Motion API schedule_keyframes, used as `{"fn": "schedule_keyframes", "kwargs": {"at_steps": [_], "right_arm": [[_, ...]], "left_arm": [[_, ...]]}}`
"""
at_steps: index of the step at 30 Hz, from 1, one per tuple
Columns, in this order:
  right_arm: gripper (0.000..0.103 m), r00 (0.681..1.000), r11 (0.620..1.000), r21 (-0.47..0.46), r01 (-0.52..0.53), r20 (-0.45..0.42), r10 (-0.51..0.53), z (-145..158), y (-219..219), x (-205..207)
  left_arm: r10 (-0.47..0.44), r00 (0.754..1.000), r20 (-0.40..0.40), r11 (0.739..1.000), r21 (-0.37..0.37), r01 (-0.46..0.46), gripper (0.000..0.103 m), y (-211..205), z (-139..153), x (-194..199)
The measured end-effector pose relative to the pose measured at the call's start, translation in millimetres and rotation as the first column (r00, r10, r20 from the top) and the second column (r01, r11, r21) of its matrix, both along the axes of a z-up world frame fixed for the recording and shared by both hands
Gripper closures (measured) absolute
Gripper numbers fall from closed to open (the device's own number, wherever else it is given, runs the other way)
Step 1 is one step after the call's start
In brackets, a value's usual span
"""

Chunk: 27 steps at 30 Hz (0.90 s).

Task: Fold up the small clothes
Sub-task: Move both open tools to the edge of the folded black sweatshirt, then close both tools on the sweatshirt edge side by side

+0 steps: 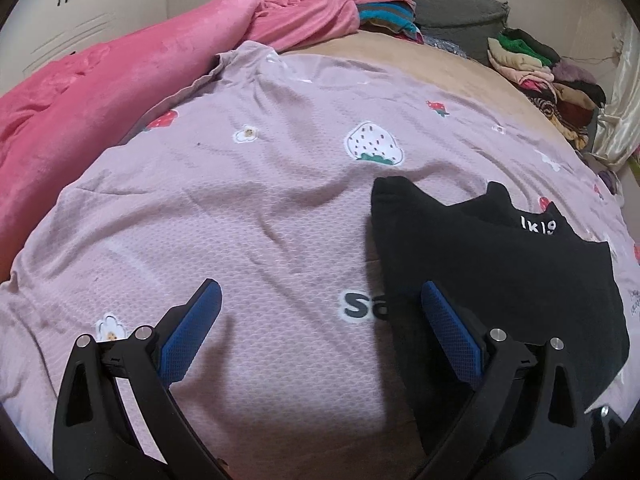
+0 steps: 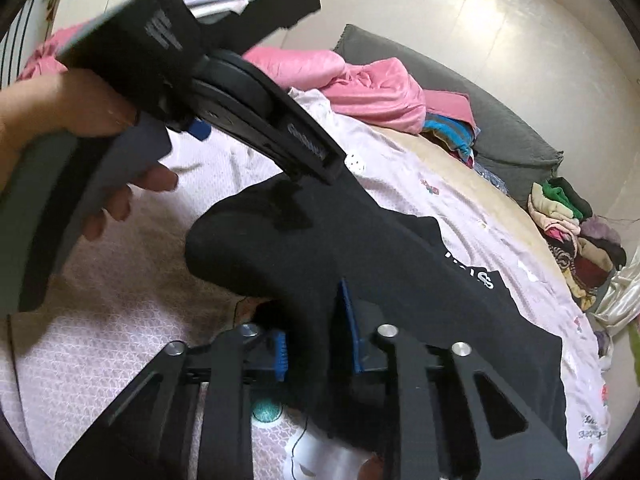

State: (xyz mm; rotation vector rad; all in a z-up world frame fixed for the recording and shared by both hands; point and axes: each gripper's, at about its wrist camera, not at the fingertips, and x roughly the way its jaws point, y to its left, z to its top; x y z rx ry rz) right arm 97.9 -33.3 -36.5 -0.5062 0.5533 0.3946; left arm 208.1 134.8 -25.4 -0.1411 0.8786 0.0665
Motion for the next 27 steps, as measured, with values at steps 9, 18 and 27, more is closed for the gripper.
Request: {"fn": "schedule_keyframes", "kwargs": {"at_steps": [9, 18, 27], "right_arm": [[0.091, 1.000, 0.998, 0.056, -0.001, -0.016, 0.002, 7, -15, -6], [0.093, 1.000, 0.989, 0.150, 0.014, -0.002, -0.014, 26, -46, -17], [0.095, 0.997, 0.970, 0.233, 0.064, 0.034, -0.074, 51, -91, -30]], "left_arm": [[-0.074, 0.997, -0.012, 0.978, -0.195, 0.070, 0.010, -17, 18, 9], [-0.123, 0.990, -0.072, 0.980, -0.164, 0.110, 0.022, -54, 12, 19], [-0.204, 0.979, 0.010, 0.962, -0.183, 0.202, 0.080, -105, 48, 7]]}}
